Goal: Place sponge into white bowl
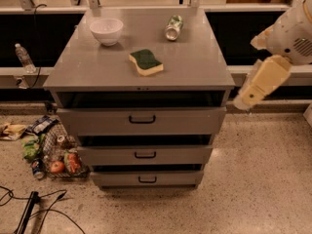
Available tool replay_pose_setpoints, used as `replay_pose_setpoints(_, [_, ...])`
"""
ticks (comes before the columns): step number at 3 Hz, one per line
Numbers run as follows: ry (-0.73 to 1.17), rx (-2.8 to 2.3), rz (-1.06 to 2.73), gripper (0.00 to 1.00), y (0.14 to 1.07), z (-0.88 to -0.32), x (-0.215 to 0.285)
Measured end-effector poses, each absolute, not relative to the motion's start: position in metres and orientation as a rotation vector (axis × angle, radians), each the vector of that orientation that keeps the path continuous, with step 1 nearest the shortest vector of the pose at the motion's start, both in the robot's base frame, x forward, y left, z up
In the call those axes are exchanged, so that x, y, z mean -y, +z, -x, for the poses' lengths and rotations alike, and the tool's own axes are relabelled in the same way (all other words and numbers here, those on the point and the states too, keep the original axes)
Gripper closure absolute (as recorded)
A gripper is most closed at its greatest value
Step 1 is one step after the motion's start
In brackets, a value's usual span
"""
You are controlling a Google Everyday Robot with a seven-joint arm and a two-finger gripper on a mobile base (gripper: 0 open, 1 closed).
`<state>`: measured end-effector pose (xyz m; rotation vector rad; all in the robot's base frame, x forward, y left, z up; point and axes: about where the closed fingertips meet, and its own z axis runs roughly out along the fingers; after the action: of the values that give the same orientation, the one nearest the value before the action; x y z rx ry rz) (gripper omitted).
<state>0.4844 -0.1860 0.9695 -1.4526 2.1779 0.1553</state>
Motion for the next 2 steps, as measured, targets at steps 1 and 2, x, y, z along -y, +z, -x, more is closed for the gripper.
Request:
replay_pose_setpoints(1, [0.382,-2.129,1.199,0.0,0.956,-0.527,0.156])
replay_pose_setpoints(2, [0.524,-2.099,1.02,0.0,0.931,-0.553,0.121])
